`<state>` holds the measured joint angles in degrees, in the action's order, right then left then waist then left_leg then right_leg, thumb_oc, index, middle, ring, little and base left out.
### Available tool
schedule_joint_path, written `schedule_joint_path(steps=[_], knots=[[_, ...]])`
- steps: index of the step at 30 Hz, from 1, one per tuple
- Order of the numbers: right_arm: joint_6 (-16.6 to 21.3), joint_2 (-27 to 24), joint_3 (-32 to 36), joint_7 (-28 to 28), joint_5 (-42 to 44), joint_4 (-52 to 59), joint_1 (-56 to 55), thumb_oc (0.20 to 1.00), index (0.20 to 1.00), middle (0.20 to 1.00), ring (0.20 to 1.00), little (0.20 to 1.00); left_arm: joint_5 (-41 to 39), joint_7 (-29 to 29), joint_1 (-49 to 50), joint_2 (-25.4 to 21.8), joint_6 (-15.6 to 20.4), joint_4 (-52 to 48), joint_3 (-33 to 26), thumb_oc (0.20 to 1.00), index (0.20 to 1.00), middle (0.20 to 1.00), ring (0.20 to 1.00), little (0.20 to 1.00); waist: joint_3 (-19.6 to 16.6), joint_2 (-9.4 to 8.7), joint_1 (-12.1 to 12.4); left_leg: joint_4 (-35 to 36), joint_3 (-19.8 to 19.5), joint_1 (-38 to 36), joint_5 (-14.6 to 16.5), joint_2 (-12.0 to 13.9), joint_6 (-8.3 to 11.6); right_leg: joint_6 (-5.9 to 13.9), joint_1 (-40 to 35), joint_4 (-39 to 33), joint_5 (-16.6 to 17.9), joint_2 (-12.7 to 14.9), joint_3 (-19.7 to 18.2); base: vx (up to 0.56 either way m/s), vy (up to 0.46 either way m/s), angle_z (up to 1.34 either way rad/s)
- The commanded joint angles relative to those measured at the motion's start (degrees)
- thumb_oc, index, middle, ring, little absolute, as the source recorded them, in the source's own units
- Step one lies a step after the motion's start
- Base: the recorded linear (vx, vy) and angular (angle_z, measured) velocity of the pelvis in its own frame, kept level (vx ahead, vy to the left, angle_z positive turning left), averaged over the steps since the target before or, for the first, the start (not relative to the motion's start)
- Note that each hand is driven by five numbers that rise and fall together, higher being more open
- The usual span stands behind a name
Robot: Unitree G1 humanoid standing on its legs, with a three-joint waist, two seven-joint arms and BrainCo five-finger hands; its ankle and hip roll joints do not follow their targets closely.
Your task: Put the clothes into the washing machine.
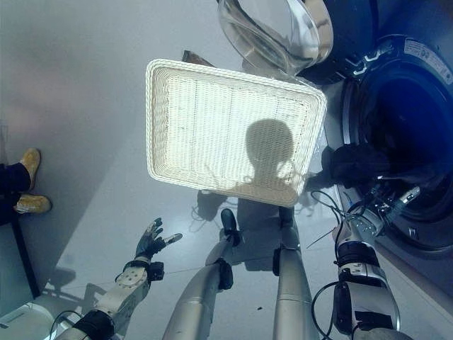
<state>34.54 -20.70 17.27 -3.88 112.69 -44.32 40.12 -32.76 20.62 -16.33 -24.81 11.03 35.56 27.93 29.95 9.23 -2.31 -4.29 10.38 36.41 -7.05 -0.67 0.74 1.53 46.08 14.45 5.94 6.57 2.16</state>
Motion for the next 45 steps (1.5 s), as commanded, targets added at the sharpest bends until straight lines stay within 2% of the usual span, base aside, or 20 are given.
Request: schedule_joint_path(steps=[1, 4, 6, 7, 8, 11, 14, 18, 20, 22, 24, 26, 30, 31, 34, 38, 41, 43, 44, 45], knots=[[-0.54, -3.13, -2.46, 3.8, 0.31, -0.95, -3.52, 1.0, 1.0, 1.0, 1.0, 1.0, -0.75, 1.73, -0.41, 3.18, 1.63, 2.36, -0.31, 1.0, 1.0, 1.0, 1.0, 1.0, -0.16, 6.84, -1.36, -1.49, 0.1, 0.23, 1.89, -2.96, 1.7, 0.85, -2.22, 4.42, -7.87, -4.86, 2.25, 0.0, 0.088, -0.04], [-1.39, -1.83, -6.95, 8.63, 0.18, -3.04, -5.14, 1.0, 1.0, 1.0, 1.0, 1.0, -0.7, 1.83, -0.11, 4.7, 2.02, 2.56, -0.02, 1.0, 1.0, 1.0, 1.0, 1.0, -0.16, 7.28, -1.62, -0.94, 0.51, -0.03, 1.55, -3.04, 1.78, 0.76, -2.45, 3.44, -7.44, -4.81, 1.83, 0.0, 0.086, -0.07], [-1.38, -1.08, -7.93, 8.63, -2.11, -2.91, -5.66, 1.0, 1.0, 1.0, 1.0, 1.0, -0.5, 1.98, 0.03, 5.17, 2.22, 2.73, -0.05, 1.0, 1.0, 1.0, 1.0, 1.0, -0.16, 7.31, -1.77, -0.86, 0.58, 0.03, 1.47, -3.1, 1.79, 0.69, -2.43, 3.23, -7.33, -4.87, 1.7, 0.0, 0.062, -0.05], [-0.74, 1.15, -10.75, 7.52, -9.79, -1.53, -7.28, 1.0, 1.0, 1.0, 1.0, 1.0, -0.09, 2.5, 0.28, 6.51, 2.65, 3.06, -0.12, 1.0, 1.0, 1.0, 1.0, 1.0, -0.16, 7.32, -2.02, -0.61, 0.79, 0.12, 1.19, -3.17, 1.78, 0.62, -2.34, 2.57, -6.88, -4.97, 1.33, 0.0, 0.064, -0.03], [-0.5, 1.55, -11.17, 7.05, -11.05, -1.15, -7.59, 1.0, 1.0, 1.0, 1.0, 1.0, -0.03, 2.57, 0.35, 6.64, 2.75, 3.1, -0.12, 1.0, 1.0, 1.0, 1.0, 1.0, -0.16, 7.31, -2.07, -0.55, 0.86, 0.13, 1.13, -3.16, 1.78, 0.61, -2.34, 2.43, -6.8, -4.97, 1.27, -0.01, 0.104, -0.04], [-0.02, 3.78, -16.71, 3.45, -24.04, 1.73, -10.69, 1.0, 1.0, 1.0, 1.0, 1.0, 0.71, 3.26, 0.9, 8.45, 3.66, 3.51, -0.43, 1.0, 1.0, 1.0, 1.0, 1.0, -0.16, 7.26, -2.45, -0.48, 1.3, 1.24, 0.66, -3.23, 1.75, 0.42, -1.31, 1.88, -6.23, -5.12, 0.79, 0.0, 0.072, -0.08], [-0.43, 4.34, -18.83, 0.69, -29.09, 2.03, -11.57, 1.0, 1.0, 1.0, 1.0, 1.0, 0.63, 3.47, 0.96, 9.05, 4.02, 4.0, -0.44, 1.0, 1.0, 1.0, 1.0, 1.0, -0.16, 7.25, -2.53, -0.33, 1.35, 1.64, 0.35, -3.18, 1.86, 0.39, -0.95, 1.72, -6.03, -5.13, 0.63, 0.01, 0.035, -0.13], [-4.43, 3.56, -19.77, -0.8, -31.83, -3.76, -10.23, 1.0, 1.0, 1.0, 1.0, 1.0, 0.48, 2.91, 0.69, 10.75, 5.44, 6.51, -0.39, 1.0, 1.0, 1.0, 1.0, 1.0, -0.16, 7.91, -2.07, 0.1, 1.37, 2.61, -0.17, -3.0, 2.02, 0.36, -0.03, 1.51, -5.99, -5.22, 0.43, 0.04, 0.025, -0.05], [-4.66, 2.87, -18.99, 0.09, -32.11, -6.79, -8.96, 1.0, 1.0, 1.0, 1.0, 1.0, 0.46, 2.49, 0.48, 11.27, 5.94, 7.68, -0.43, 1.0, 1.0, 1.0, 1.0, 1.0, -0.16, 8.3, -1.69, -0.21, 1.16, 3.24, -0.22, -3.04, 2.11, 0.3, 0.54, 2.07, -6.3, -5.19, 0.57, 0.04, -0.017, -0.03], [-4.7, 1.02, -17.81, -4.47, -39.03, -11.26, -6.41, 1.0, 1.0, 1.0, 1.0, 1.0, -0.47, 1.65, -0.12, 11.7, 6.05, 9.31, -0.32, 1.0, 1.0, 1.0, 1.0, 1.0, -0.16, 9.09, -1.03, -1.18, 0.55, 4.45, -0.13, -3.15, 2.26, 0.26, 1.7, 3.31, -6.87, -4.87, 0.92, 0.07, -0.05, -0.02], [-5.24, 0.42, -17.51, -5.31, -39.38, -12.18, -5.71, 1.0, 1.0, 1.0, 1.0, 1.0, -0.5, 1.59, -0.24, 11.88, 5.95, 9.53, -0.35, 1.0, 1.0, 1.0, 1.0, 1.0, -0.16, 9.28, -0.86, -1.42, 0.46, 4.75, -0.08, -3.14, 2.3, 0.23, 1.99, 3.6, -7.04, -4.82, 1.01, 0.05, -0.037, -0.01], [-7.88, -2.45, -15.64, -5.29, -35.63, -15.98, -3.12, 1.0, 1.0, 1.0, 1.0, 1.0, -1.22, 1.08, -0.2, 11.74, 6.31, 10.17, -0.16, 1.0, 1.0, 1.0, 1.0, 1.0, -0.16, 9.86, -0.1, -2.63, 0.13, 6.42, 0.15, -3.04, 2.44, 0.11, 3.64, 5.06, -7.69, -4.67, 1.44, 0.08, -0.076, 0.0], [-9.98, -4.04, -13.57, -3.97, -28.09, -18.11, -1.61, 1.0, 1.0, 1.0, 1.0, 1.0, -2.19, 0.77, -0.34, 11.4, 6.8, 10.45, 0.12, 1.0, 1.0, 1.0, 1.0, 1.0, -0.16, 10.32, 0.33, -4.14, -0.22, 8.5, 0.45, -2.77, 2.54, -0.06, 6.01, 7.16, -8.63, -4.77, 1.48, 0.06, -0.082, 0.07], [-12.79, -5.73, -12.03, -4.34, -23.36, -20.08, 0.29, 1.0, 1.0, 1.0, 1.0, 1.0, -2.56, 0.79, -0.53, 11.06, 7.13, 10.25, 0.88, 1.0, 1.0, 1.0, 1.0, 1.0, -0.16, 10.9, 0.76, -5.13, -0.38, 10.28, 0.57, -2.47, 2.53, -0.17, 8.31, 8.73, -9.17, -4.82, 1.39, 0.06, -0.104, 0.13], [-14.08, -7.41, -11.71, -6.49, -21.86, -20.73, 2.22, 1.0, 1.0, 1.0, 1.0, 1.0, -3.41, 1.42, -0.69, 9.99, 7.04, 8.4, 2.04, 1.0, 1.0, 1.0, 1.0, 1.0, -0.16, 11.36, 1.34, -6.4, -0.67, 12.76, 0.8, -2.17, 2.44, -0.27, 11.02, 10.43, -9.66, -4.74, 1.37, 0.05, -0.108, 0.16], [-13.87, -10.34, -12.15, -10.69, -25.61, -21.02, 5.22, 1.0, 1.0, 1.0, 1.0, 1.0, -4.03, 2.42, -0.27, 7.85, 6.83, 4.97, 3.85, 1.0, 1.0, 1.0, 1.0, 1.0, -0.16, 11.72, 2.22, -8.56, -1.38, 15.77, 1.99, -1.68, 2.7, -0.2, 14.45, 13.7, -11.38, -4.69, 0.97, 0.06, -0.091, 0.04], [-14.42, -11.32, -12.79, -12.3, -28.56, -21.06, 6.55, 1.0, 1.0, 1.0, 1.0, 1.0, -4.16, 2.72, -0.47, 7.06, 6.57, 3.62, 4.32, 1.0, 1.0, 1.0, 1.0, 1.0, -0.16, 11.84, 2.54, -8.92, -1.48, 17.18, 1.85, -1.5, 2.7, -0.28, 15.94, 14.24, -11.24, -4.82, 0.91, 0.05, -0.067, 0.09], [-15.76, -15.14, -14.72, -13.74, -36.54, -21.88, 10.11, 1.0, 1.0, 1.0, 1.0, 1.0, -4.72, 3.4, -0.51, 4.42, 5.23, -1.05, 5.46, 1.0, 1.0, 1.0, 1.0, 1.0, -0.16, 12.41, 3.46, -10.5, -1.82, 20.38, 2.37, -1.13, 2.77, -0.31, 19.44, 16.37, -11.86, -4.16, 0.91, 0.05, -0.115, 0.03], [-16.09, -16.43, -15.49, -13.47, -38.73, -22.13, 12.0, 1.0, 1.0, 1.0, 1.0, 1.0, -5.02, 3.7, -1.11, 3.46, 4.83, -2.8, 5.28, 1.0, 1.0, 1.0, 1.0, 1.0, -0.16, 12.67, 3.93, -10.62, -1.36, 23.04, 1.17, -0.72, 2.44, -0.66, 22.2, 16.61, -10.53, -3.97, 1.6, 0.04, -0.102, 0.05], [-16.64, -17.02, -15.96, -12.86, -39.54, -22.27, 12.14, 1.0, 1.0, 1.0, 1.0, 1.0, -5.11, 3.66, -0.74, 2.89, 4.64, -3.4, 5.75, 1.0, 1.0, 1.0, 1.0, 1.0, -0.16, 12.67, 4.02, -10.95, -1.95, 22.2, 2.39, -0.88, 2.83, -0.25, 21.48, 17.3, -11.93, -3.81, 1.03, 0.01, -0.063, 0.11]])
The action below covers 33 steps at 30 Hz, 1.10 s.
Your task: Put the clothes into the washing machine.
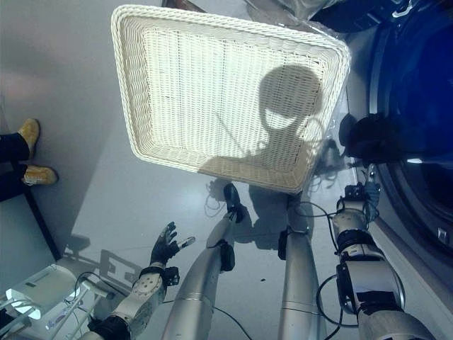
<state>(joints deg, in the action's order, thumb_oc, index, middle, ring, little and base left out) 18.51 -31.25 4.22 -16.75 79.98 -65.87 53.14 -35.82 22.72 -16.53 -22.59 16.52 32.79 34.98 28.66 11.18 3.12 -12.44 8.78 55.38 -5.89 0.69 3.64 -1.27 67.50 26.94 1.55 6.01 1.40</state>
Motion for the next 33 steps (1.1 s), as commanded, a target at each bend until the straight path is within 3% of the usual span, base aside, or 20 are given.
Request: schedule_joint_path(steps=[1, 5, 7, 8, 9, 10, 16, 17, 18, 20, 21, 22, 23, 30, 31, 33], knots=[[-1.04, -7.18, -3.33, 0.58, -6.86, -0.81, 0.09, 1.0, 1.0, 1.0, 1.0, 1.0, -2.17, 1.76, -0.89, 0.15, -1.11, -1.38, -1.41, 1.0, 1.0, 1.0, 1.0, 1.0, 1.13, 10.74, -1.19, -2.72, -0.35, 4.29, 0.77, -2.07, -0.12, 2.48, 1.09, 4.74, -7.03, -3.24, 1.93, 0.06, -0.051, 0.16], [-2.5, -10.76, -4.96, 1.97, -9.5, -1.1, 2.75, 1.0, 1.0, 1.0, 1.0, 1.0, -2.76, 2.55, -1.08, -2.49, -2.5, -5.16, -1.59, 1.0, 1.0, 1.0, 1.0, 1.0, 1.13, 10.74, -0.62, -3.27, -0.94, 6.36, 1.17, -1.87, 0.04, 2.81, 3.25, 5.58, -7.27, -2.56, 2.13, 0.01, -0.058, 0.07], [-2.94, -12.63, -5.55, 3.24, -10.47, -0.43, 4.49, 1.0, 1.0, 1.0, 1.0, 1.0, -3.28, 2.75, -1.45, -4.31, -3.06, -7.24, -2.38, 1.0, 1.0, 1.0, 1.0, 1.0, 1.13, 10.64, -0.16, -3.03, -0.82, 8.7, -0.1, -1.59, -0.23, 2.62, 5.41, 5.18, -5.77, -2.45, 2.98, -0.01, -0.058, 0.0], [-2.77, -13.04, -5.78, 3.49, -10.88, -0.38, 4.22, 1.0, 1.0, 1.0, 1.0, 1.0, -3.38, 2.76, -1.02, -4.67, -3.41, -7.68, -2.13, 1.0, 1.0, 1.0, 1.0, 1.0, 1.13, 10.54, -0.18, -3.34, -1.41, 7.52, 1.04, -1.82, 0.18, 3.08, 4.28, 5.67, -7.0, -2.39, 2.41, -0.03, -0.041, 0.03], [-2.51, -13.74, -5.98, 3.84, -11.42, 0.23, 5.25, 1.0, 1.0, 1.0, 1.0, 1.0, -3.57, 2.84, -1.45, -5.38, -3.78, -8.51, -2.8, 1.0, 1.0, 1.0, 1.0, 1.0, 1.13, 10.53, 0.03, -2.95, -1.02, 9.13, -0.22, -1.52, -0.11, 2.78, 5.78, 5.08, -5.55, -2.29, 3.14, 0.02, -0.03, 0.08], [-2.56, -14.03, -6.09, 3.76, -11.7, 0.2, 4.95, 1.0, 1.0, 1.0, 1.0, 1.0, -3.68, 2.79, -1.0, -5.62, -4.01, -8.73, -2.5, 1.0, 1.0, 1.0, 1.0, 1.0, 1.13, 10.42, -0.05, -3.3, -1.65, 7.84, 1.0, -1.77, 0.27, 3.2, 4.52, 5.51, -6.82, -2.24, 2.53, -0.01, -0.041, 0.08], [0.95, -17.19, -7.67, 5.75, -13.4, 4.58, 7.66, 1.0, 1.0, 1.0, 1.0, 1.0, -4.13, 2.77, 0.03, -8.01, -4.78, -11.28, -3.86, 1.0, 1.0, 1.0, 1.0, 1.0, 1.13, 9.8, 0.16, -2.17, -2.28, 7.92, 0.71, -1.73, 0.61, 3.54, 4.37, 4.08, -6.22, -2.43, 3.13, -0.01, -0.017, 0.01], [1.75, -17.52, -7.74, 6.06, -12.48, 6.23, 8.71, 1.0, 1.0, 1.0, 1.0, 1.0, -4.0, 2.64, -0.21, -8.1, -4.73, -11.54, -4.69, 1.0, 1.0, 1.0, 1.0, 1.0, 1.13, 9.76, 0.26, -1.48, -1.75, 9.35, -0.68, -1.39, 0.36, 3.21, 5.73, 3.26, -4.75, -2.53, 3.8, 0.0, 0.0, 0.0], [1.86, -17.53, -7.81, 6.11, -12.25, 6.21, 8.14, 1.0, 1.0, 1.0, 1.0, 1.0, -3.99, 2.59, 0.31, -8.04, -4.83, -11.51, -4.3, 1.0, 1.0, 1.0, 1.0, 1.0, 1.13, 9.71, 0.09, -1.76, -2.28, 7.84, 0.6, -1.65, 0.74, 3.62, 4.33, 3.74, -6.14, -2.54, 3.1, -0.04, 0.005, -0.01], [3.21, -17.72, -7.57, 7.19, -9.93, 8.17, 9.1, 1.0, 1.0, 1.0, 1.0, 1.0, -3.92, 2.45, 0.24, -8.13, -4.65, -11.82, -5.1, 1.0, 1.0, 1.0, 1.0, 1.0, 1.13, 9.72, 0.14, -0.88, -1.66, 9.06, -0.82, -1.32, 0.6, 3.28, 5.39, 2.55, -4.7, -2.66, 3.76, -0.03, 0.012, -0.02], [4.77, -17.71, -6.91, 8.05, -7.22, 9.93, 8.77, 0.721, 0.721, 0.721, 0.721, 0.721, -3.98, 2.45, 0.71, -8.24, -4.41, -12.09, -5.2, 1.0, 1.0, 1.0, 1.0, 1.0, 1.13, 9.71, -0.02, -0.43, -1.52, 8.69, -0.92, -1.26, 0.76, 3.32, 5.07, 2.09, -4.62, -2.8, 3.73, -0.02, 0.029, -0.04], [5.2, -17.66, -6.74, 8.32, -6.61, 10.37, 8.63, 0.58, 0.58, 0.58, 0.58, 0.58, -4.05, 2.43, 0.78, -8.26, -4.35, -12.1, -5.22, 1.0, 1.0, 1.0, 1.0, 1.0, 1.13, 9.69, -0.08, -0.3, -1.5, 8.57, -0.94, -1.25, 0.79, 3.34, 4.99, 2.02, -4.62, -2.84, 3.7, -0.02, 0.039, -0.06], [6.47, -17.55, -6.0, 8.9, -4.43, 11.32, 8.18, 0.2, 0.2, 0.2, 0.2, 0.2, -4.28, 2.23, 1.02, -8.22, -4.07, -11.92, -5.41, 1.0, 1.0, 1.0, 1.0, 1.0, 1.13, 9.65, -0.24, -0.09, -1.54, 8.25, -0.95, -1.32, 0.79, 3.34, 4.78, 1.96, -4.64, -3.02, 3.61, -0.02, 0.03, -0.03], [12.25, -16.73, -2.08, 11.74, 5.86, 14.23, 6.89, 0.2, 0.2, 0.2, 0.2, 0.2, -3.87, 2.39, 2.13, -7.23, -3.39, -11.87, -5.69, 1.0, 1.0, 1.0, 1.0, 1.0, 1.13, 9.77, -0.68, 0.89, -1.78, 5.97, -0.86, -1.95, 0.54, 3.27, 2.56, 0.5, -4.58, -3.9, 2.84, -0.01, 0.009, -0.01], [15.53, -16.37, 0.55, 10.83, 10.59, 15.66, 5.43, 0.2, 0.2, 0.2, 0.2, 0.2, -3.98, 2.46, 2.77, -6.91, -2.78, -11.57, -5.68, 1.0, 1.0, 1.0, 1.0, 1.0, 1.13, 9.57, -1.17, 1.09, -1.94, 4.51, -0.72, -2.16, 0.44, 3.17, 0.93, 0.33, -4.88, -4.3, 2.52, -0.05, 0.025, -0.02], [17.48, -16.17, 1.76, 9.01, 10.32, 16.96, 4.51, 0.2, 0.2, 0.2, 0.2, 0.2, -3.8, 2.68, 3.09, -6.64, -2.52, -11.42, -5.6, 1.0, 1.0, 1.0, 1.0, 1.0, 1.13, 9.31, -1.41, 1.27, -1.9, 3.22, -0.65, -2.42, 0.25, 3.09, -0.45, 0.09, -4.95, -4.58, 2.52, -0.05, 0.023, -0.02]])
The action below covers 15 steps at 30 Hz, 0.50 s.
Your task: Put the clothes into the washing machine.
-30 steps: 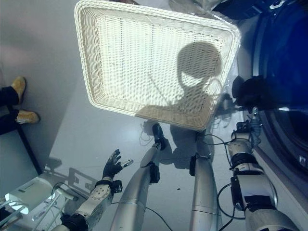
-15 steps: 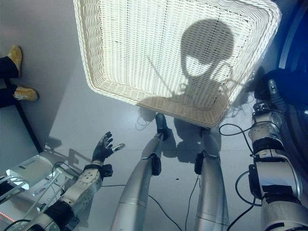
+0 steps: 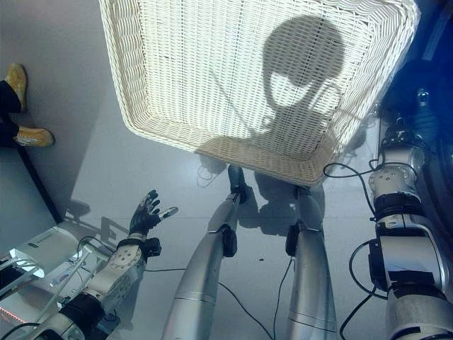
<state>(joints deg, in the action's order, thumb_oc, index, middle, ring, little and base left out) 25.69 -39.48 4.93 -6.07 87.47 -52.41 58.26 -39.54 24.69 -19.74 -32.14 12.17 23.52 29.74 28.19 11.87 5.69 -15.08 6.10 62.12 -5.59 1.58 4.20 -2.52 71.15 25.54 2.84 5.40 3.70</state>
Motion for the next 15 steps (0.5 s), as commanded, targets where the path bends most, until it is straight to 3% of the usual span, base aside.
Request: schedule_joint_path(steps=[1, 6, 15], knots=[[10.83, -7.9, 1.24, -2.14, 2.13, 3.8, -0.78, 0.2, 0.2, 0.2, 0.2, 0.2, 0.03, 0.8, 6.39, 2.99, 1.89, -2.19, -0.39, 1.0, 1.0, 1.0, 1.0, 1.0, 1.6, 8.56, -4.02, 3.96, 0.79, -3.83, -0.94, -3.37, -0.36, 4.33, -4.42, 1.44, -6.24, -4.02, 0.24, -0.06, 0.019, -0.05], [13.36, -9.26, 3.41, -6.92, -1.24, 8.7, -3.9, 0.2, 0.2, 0.2, 0.2, 0.2, 0.13, 0.2, 8.11, 2.87, 1.9, -2.49, -1.86, 1.0, 1.0, 1.0, 1.0, 1.0, 1.6, 7.54, -5.09, 3.09, 1.44, -6.94, -0.21, -3.63, -0.72, 4.01, -7.67, 1.43, -6.39, -4.05, 0.58, -0.05, 0.019, -0.06], [22.12, -16.81, 9.34, -18.33, -2.05, 11.69, -9.08, 0.2, 0.2, 0.2, 0.2, 0.2, -1.0, -3.42, 10.96, 0.56, 0.91, 1.34, -4.79, 1.0, 1.0, 1.0, 1.0, 1.0, 1.6, 3.2, -8.06, 3.86, 2.45, -14.75, 1.0, -3.16, -0.92, 3.7, -16.16, -0.95, -5.96, -5.34, 1.22, -0.03, -0.025, -0.1]])
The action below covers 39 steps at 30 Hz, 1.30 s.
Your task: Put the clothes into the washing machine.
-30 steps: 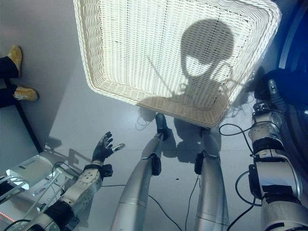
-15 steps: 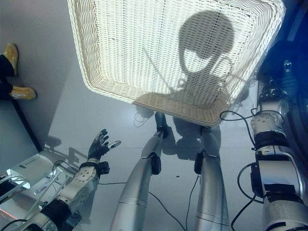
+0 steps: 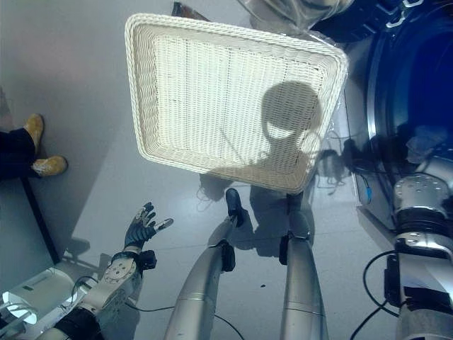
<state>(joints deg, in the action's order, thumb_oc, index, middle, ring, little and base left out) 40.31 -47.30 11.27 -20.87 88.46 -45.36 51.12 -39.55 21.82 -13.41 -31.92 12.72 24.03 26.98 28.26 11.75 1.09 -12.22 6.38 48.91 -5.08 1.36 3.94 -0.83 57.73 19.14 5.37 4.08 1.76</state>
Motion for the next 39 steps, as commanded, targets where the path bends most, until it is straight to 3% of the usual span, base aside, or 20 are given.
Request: schedule_joint_path(steps=[1, 2, 3, 4, 5, 6, 8, 9, 11, 12, 13, 14, 15, 16, 18, 23, 30, 32, 36, 39], knots=[[8.98, -10.47, 3.91, -4.91, -1.01, 3.65, -2.43, 0.2, 0.2, 0.2, 0.2, 0.2, -1.14, -0.97, 4.74, 0.09, 0.13, 1.44, -2.4, 1.0, 1.0, 1.0, 1.0, 1.0, 1.53, 2.83, -3.85, 1.03, 2.28, -2.15, 0.6, -2.77, -0.57, 1.97, -3.29, 5.46, -8.5, -4.22, 3.13, 0.01, -0.05, -0.09], [9.48, -11.34, 4.61, -5.43, 1.32, 2.77, -2.58, 0.244, 0.244, 0.244, 0.244, 0.244, -1.17, -1.15, 4.66, -0.02, 0.1, 1.92, -2.43, 1.0, 1.0, 1.0, 1.0, 1.0, 1.53, 2.59, -4.01, 1.09, 2.34, -2.54, 0.67, -2.73, -0.51, 1.94, -3.68, 5.38, -8.51, -4.3, 3.16, 0.01, -0.076, -0.03], [8.7, -12.83, 5.82, -6.7, 6.2, 0.64, -2.99, 0.476, 0.476, 0.476, 0.476, 0.476, -1.59, -1.85, 4.42, -0.56, -0.09, 2.91, -2.73, 1.0, 1.0, 1.0, 1.0, 1.0, 1.53, 2.19, -4.38, 0.96, 2.43, -3.05, 0.77, -2.53, -0.33, 1.92, -4.25, 5.52, -8.63, -4.32, 3.24, 0.01, -0.06, 0.0], [8.04, -13.31, 6.1, -6.39, 7.81, -0.43, -3.13, 0.545, 0.545, 0.545, 0.545, 0.545, -1.66, -2.05, 4.3, -0.65, -0.14, 3.18, -2.7, 1.0, 1.0, 1.0, 1.0, 1.0, 1.53, 2.1, -4.39, 0.92, 2.4, -3.19, 0.8, -2.51, -0.28, 1.91, -4.39, 5.58, -8.67, -4.32, 3.25, 0.01, -0.064, 0.01], [5.61, -14.44, 6.69, -8.21, 11.49, -3.32, -3.53, 0.859, 0.859, 0.859, 0.859, 0.859, -1.68, -2.38, 4.02, -0.89, -0.33, 3.72, -2.74, 1.0, 1.0, 1.0, 1.0, 1.0, 1.53, 1.85, -4.52, 0.8, 2.3, -3.41, 0.85, -2.5, -0.17, 1.86, -4.64, 5.71, -8.69, -4.32, 3.3, 0.02, -0.08, -0.01], [0.16, -16.96, 7.39, -9.12, 20.54, -8.9, -4.53, 1.0, 1.0, 1.0, 1.0, 1.0, -2.05, -2.8, 3.75, -1.52, -0.3, 4.44, -2.72, 1.0, 1.0, 1.0, 1.0, 1.0, 1.53, 1.33, -4.62, 0.53, 2.12, -3.39, 0.74, -2.54, -0.16, 1.69, -4.83, 5.75, -8.46, -4.24, 3.54, 0.02, -0.097, -0.01], [-3.31, -18.65, 8.04, -8.95, 24.54, -12.89, -4.85, 1.0, 1.0, 1.0, 1.0, 1.0, -2.39, -2.57, 3.58, -1.92, -0.24, 4.48, -2.26, 1.0, 1.0, 1.0, 1.0, 1.0, 1.53, 1.17, -4.61, 0.36, 1.87, -3.23, 0.73, -2.51, -0.22, 1.59, -4.82, 5.85, -8.38, -4.19, 3.61, 0.02, -0.096, 0.05], [-9.11, -19.86, 10.02, -11.53, 24.54, -15.89, -7.16, 1.0, 1.0, 1.0, 1.0, 1.0, -3.28, -2.3, 3.33, -3.05, -0.76, 3.91, -1.72, 1.0, 1.0, 1.0, 1.0, 1.0, 1.53, 0.98, -4.68, -0.21, 1.58, -2.85, 0.86, -2.22, -0.18, 1.53, -4.66, 6.68, -8.67, -3.9, 3.94, 0.02, -0.079, 0.07], [-11.68, -19.74, 10.42, -11.65, 24.54, -16.58, -7.97, 1.0, 1.0, 1.0, 1.0, 1.0, -3.38, -2.24, 3.23, -3.28, -1.0, 3.73, -1.67, 1.0, 1.0, 1.0, 1.0, 1.0, 1.53, 0.97, -4.69, -0.34, 1.52, -2.75, 0.87, -2.14, -0.16, 1.5, -4.6, 6.93, -8.78, -3.88, 4.0, 0.02, -0.069, 0.1], [-26.09, -17.95, 10.56, -9.74, 24.54, -19.31, -11.38, 1.0, 1.0, 1.0, 1.0, 1.0, -3.29, -2.72, 2.81, -3.76, -1.89, 3.35, -1.84, 1.0, 1.0, 1.0, 1.0, 1.0, 1.53, 0.93, -4.36, -0.99, 1.33, -2.24, 0.85, -2.1, -0.23, 1.39, -4.24, 7.7, -9.04, -3.68, 4.21, 0.02, -0.059, 0.08], [-26.09, -17.95, 10.56, -9.74, 24.54, -19.31, -11.38, 1.0, 1.0, 1.0, 1.0, 1.0, -3.29, -2.72, 2.81, -3.76, -1.89, 3.35, -1.84, 1.0, 1.0, 1.0, 1.0, 1.0, 1.53, 0.93, -4.36, -0.99, 1.33, -2.24, 0.85, -2.1, -0.23, 1.39, -4.24, 7.7, -9.04, -3.68, 4.21, 0.02, -0.058, 0.05], [-30.82, -17.36, 10.18, -8.79, 24.54, -20.08, -11.89, 1.0, 1.0, 1.0, 1.0, 1.0, -3.19, -2.81, 2.57, -3.89, -2.06, 3.32, -1.8, 1.0, 1.0, 1.0, 1.0, 1.0, 1.53, 0.89, -4.21, -1.03, 1.28, -2.11, 0.83, -2.1, -0.27, 1.37, -4.17, 7.77, -9.07, -3.67, 4.24, 0.01, -0.075, 0.08], [-47.45, -16.23, 6.45, -4.89, 24.54, -22.6, -12.88, 1.0, 1.0, 1.0, 1.0, 1.0, -3.35, -3.6, 1.64, -5.17, -3.29, 2.89, -2.22, 1.0, 1.0, 1.0, 1.0, 1.0, 1.53, 0.76, -3.52, -1.11, 1.11, -1.63, 0.58, -2.04, -0.46, 1.1, -3.91, 7.7, -8.92, -3.58, 4.43, 0.0, -0.136, 0.17], [-54.13, -15.24, 4.19, -1.5, 24.54, -23.42, -12.88, 1.0, 1.0, 1.0, 1.0, 1.0, -3.41, -4.29, 1.31, -6.27, -3.82, 2.81, -2.86, 1.0, 1.0, 1.0, 1.0, 1.0, 1.53, 0.59, -3.07, -1.19, 0.8, -1.34, 0.56, -2.02, -0.53, 0.9, -3.84, 7.59, -8.94, -3.46, 4.72, 0.0, -0.133, 0.17], [-58.14, -14.74, 2.83, 0.94, 24.54, -25.9, -13.02, 1.0, 1.0, 1.0, 1.0, 1.0, -3.35, -5.1, 1.0, -6.61, -3.16, 4.32, -3.05, 1.0, 1.0, 1.0, 1.0, 1.0, 1.53, 0.52, -2.75, -1.03, 0.64, -1.28, 0.52, -1.91, -0.61, 0.9, -3.94, 7.64, -9.08, -3.24, 5.14, 0.0, -0.087, 0.15], [-57.33, -12.13, 2.28, 2.88, 24.54, -26.23, -13.28, 1.0, 1.0, 1.0, 1.0, 1.0, -2.49, -5.3, 0.57, -6.08, -3.26, 5.36, -3.57, 1.0, 1.0, 1.0, 1.0, 1.0, 1.53, 0.73, -2.18, -1.15, 0.42, -1.05, 0.68, -1.94, -0.72, 0.84, -4.02, 7.79, -9.49, -3.0, 5.55, 0.0, -0.026, 0.05], [-41.2, -7.01, 5.29, 8.67, 24.54, -18.41, -12.37, 1.0, 1.0, 1.0, 1.0, 1.0, -1.84, -3.55, 1.67, -4.73, -2.53, 4.09, -2.97, 1.0, 1.0, 1.0, 1.0, 1.0, 1.53, 1.23, -2.13, 0.3, 0.4, -1.43, 0.44, -2.14, -0.67, 1.06, -4.44, 6.77, -9.45, -3.14, 5.6, -0.01, 0.011, 0.01], [-33.84, -3.08, 5.61, 12.4, 24.54, -11.31, -13.13, 1.0, 1.0, 1.0, 1.0, 1.0, -1.37, -3.22, 2.19, -3.09, -1.77, 4.16, -2.97, 1.0, 1.0, 1.0, 1.0, 1.0, 1.53, 1.26, -2.42, 0.8, 0.49, -1.75, 0.33, -2.39, -0.7, 1.11, -4.63, 6.38, -9.36, -3.39, 5.39, -0.04, 0.092, 0.01], [-28.6, 1.16, 3.09, 17.11, 23.79, -4.81, -14.8, 1.0, 1.0, 1.0, 1.0, 1.0, -0.62, -2.74, 2.75, -0.59, -1.13, 4.38, -3.18, 1.0, 1.0, 1.0, 1.0, 1.0, 1.53, 1.22, -2.96, 1.26, 0.63, -2.73, 0.36, -2.78, -0.84, 1.09, -5.4, 5.51, -9.09, -3.7, 4.89, -0.04, 0.115, -0.03], [-28.31, 3.96, 2.42, 19.8, 20.35, -2.48, -16.55, 1.0, 1.0, 1.0, 1.0, 1.0, -0.36, -2.81, 3.11, 0.66, -0.85, 5.24, -3.8, 1.0, 1.0, 1.0, 1.0, 1.0, 1.53, 1.03, -3.29, 1.19, 0.75, -3.42, 0.55, -3.05, -1.06, 1.13, -6.04, 5.04, -8.83, -3.78, 4.68, -0.04, 0.105, -0.05]])
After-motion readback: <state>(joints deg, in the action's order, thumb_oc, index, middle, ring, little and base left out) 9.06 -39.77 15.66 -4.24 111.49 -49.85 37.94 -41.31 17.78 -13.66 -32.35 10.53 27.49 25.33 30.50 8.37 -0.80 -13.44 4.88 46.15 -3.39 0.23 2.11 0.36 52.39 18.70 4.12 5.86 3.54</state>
